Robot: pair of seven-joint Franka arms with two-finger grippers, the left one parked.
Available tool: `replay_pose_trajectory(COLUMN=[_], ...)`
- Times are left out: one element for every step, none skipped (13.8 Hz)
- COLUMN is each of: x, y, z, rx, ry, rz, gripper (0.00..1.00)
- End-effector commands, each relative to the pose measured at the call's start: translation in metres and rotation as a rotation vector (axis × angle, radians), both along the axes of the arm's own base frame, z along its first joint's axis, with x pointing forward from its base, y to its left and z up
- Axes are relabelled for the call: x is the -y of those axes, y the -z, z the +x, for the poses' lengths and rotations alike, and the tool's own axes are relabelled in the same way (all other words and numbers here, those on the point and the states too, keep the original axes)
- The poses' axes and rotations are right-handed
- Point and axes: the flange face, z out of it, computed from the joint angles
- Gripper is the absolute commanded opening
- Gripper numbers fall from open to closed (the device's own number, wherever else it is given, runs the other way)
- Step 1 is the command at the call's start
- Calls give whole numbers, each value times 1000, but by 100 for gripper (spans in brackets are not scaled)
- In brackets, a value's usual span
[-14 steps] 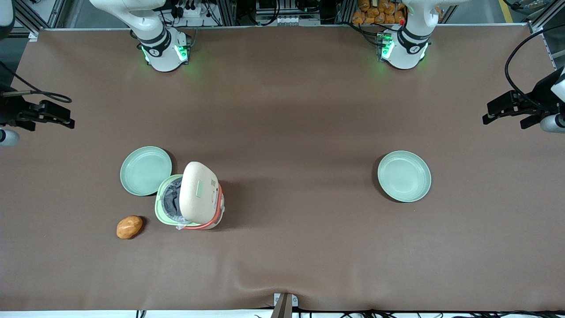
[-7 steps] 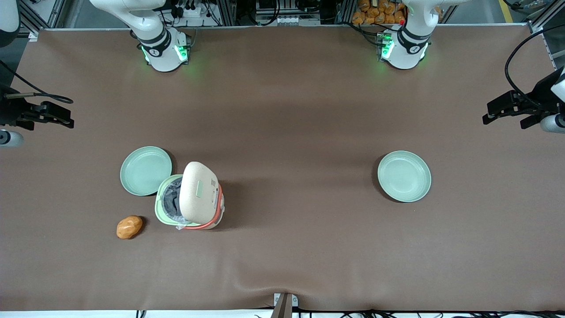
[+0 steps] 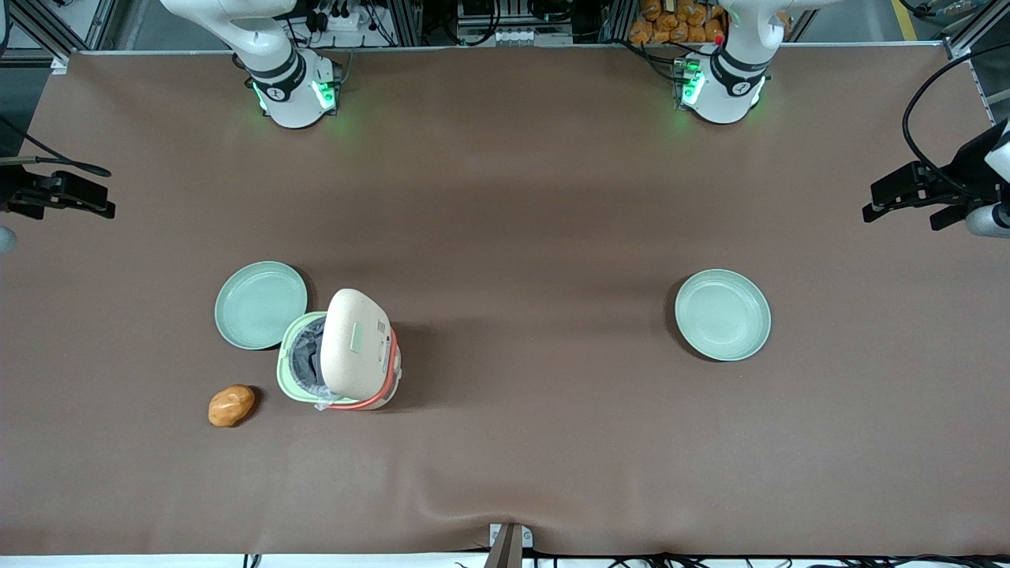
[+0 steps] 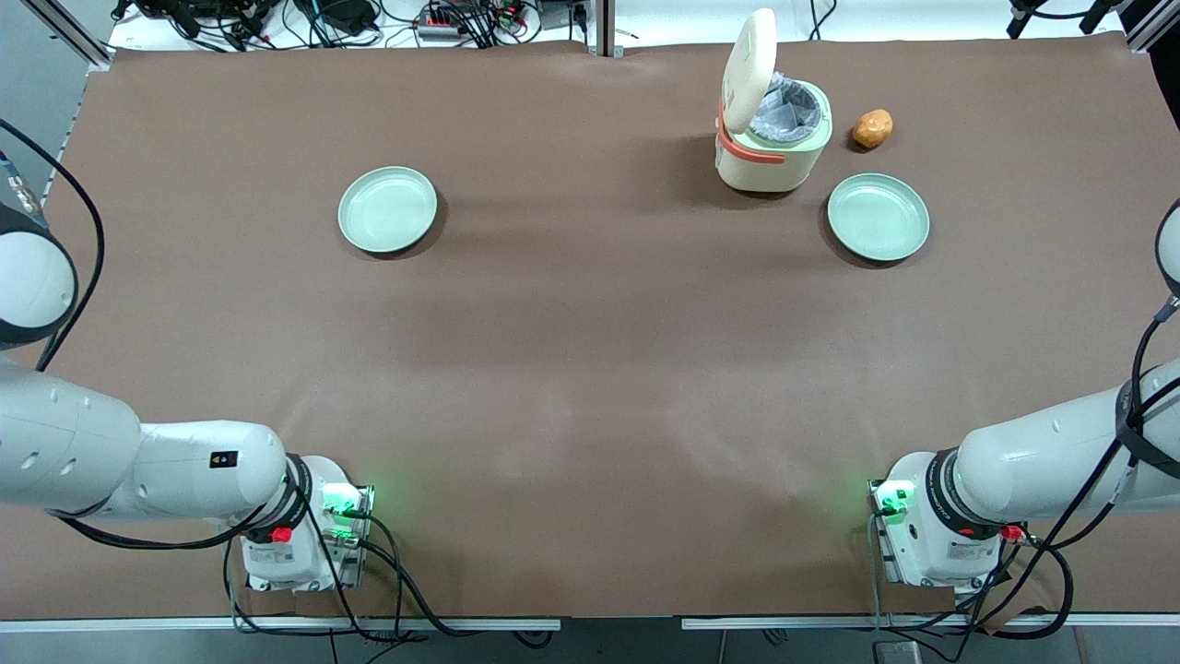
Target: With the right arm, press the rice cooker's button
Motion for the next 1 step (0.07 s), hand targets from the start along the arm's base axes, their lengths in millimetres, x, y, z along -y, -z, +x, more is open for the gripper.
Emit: replay_pose_trajectory(x=[0], y=[-5], z=[-9], rx=[-3], ry=[0], rz=[-5], gripper=[100])
